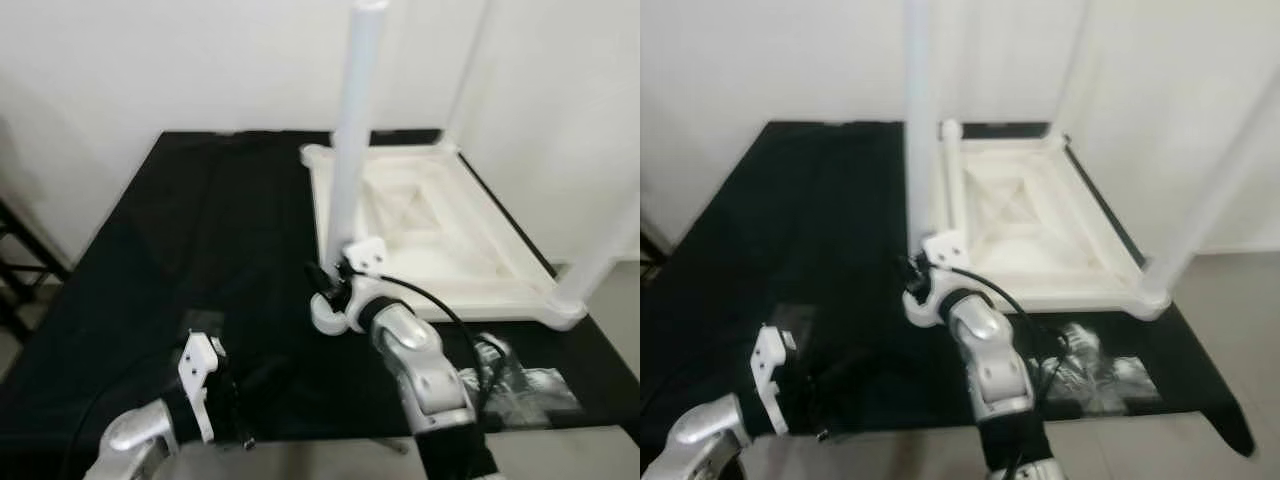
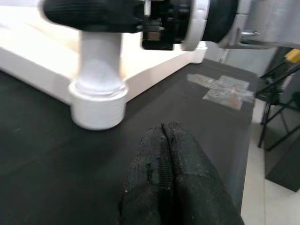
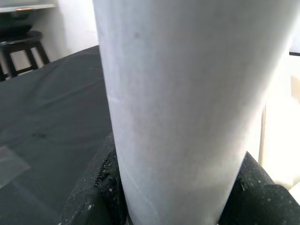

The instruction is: Building children table

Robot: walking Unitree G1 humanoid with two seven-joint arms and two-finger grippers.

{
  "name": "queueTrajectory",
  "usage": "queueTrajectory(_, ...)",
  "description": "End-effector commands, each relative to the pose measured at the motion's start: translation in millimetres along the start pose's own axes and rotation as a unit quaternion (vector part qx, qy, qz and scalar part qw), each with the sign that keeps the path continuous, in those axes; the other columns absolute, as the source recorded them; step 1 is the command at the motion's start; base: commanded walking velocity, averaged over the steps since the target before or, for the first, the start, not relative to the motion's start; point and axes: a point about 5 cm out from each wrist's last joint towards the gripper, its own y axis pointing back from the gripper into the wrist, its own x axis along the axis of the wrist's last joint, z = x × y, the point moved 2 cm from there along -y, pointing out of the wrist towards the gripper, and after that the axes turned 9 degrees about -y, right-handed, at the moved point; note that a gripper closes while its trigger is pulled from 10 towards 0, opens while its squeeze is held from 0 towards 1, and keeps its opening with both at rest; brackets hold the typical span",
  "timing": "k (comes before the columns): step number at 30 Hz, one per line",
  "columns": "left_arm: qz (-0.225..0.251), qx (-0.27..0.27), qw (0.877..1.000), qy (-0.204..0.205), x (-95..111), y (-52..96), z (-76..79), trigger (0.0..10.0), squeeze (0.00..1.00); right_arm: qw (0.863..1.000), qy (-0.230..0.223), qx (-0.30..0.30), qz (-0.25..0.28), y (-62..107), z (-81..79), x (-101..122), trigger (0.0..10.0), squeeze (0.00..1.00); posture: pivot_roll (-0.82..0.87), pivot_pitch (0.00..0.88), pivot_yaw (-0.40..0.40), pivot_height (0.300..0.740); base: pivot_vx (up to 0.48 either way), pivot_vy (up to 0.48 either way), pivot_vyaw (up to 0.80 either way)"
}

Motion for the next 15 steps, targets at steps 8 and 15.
queueTrajectory(8,-0.007,0.007,1.000,0.006,-4.4,0.2,-1.0,10.0,0.00,0.996,-0.008,0.051,-0.074,-8.0,8.0,-10.7,10.0,1.00,0.01,0.052,-0.042,0.740,0.000,0.000,0.00)
queueTrajectory(15,-0.005,0.004,1.000,0.009,-4.0,-3.6,-1.9,10.0,0.00,0.972,0.054,0.227,-0.037,-1.3,-10.9,20.1,10.0,0.00,0.02,0.041,-0.042,0.740,0.000,0.000,0.00)
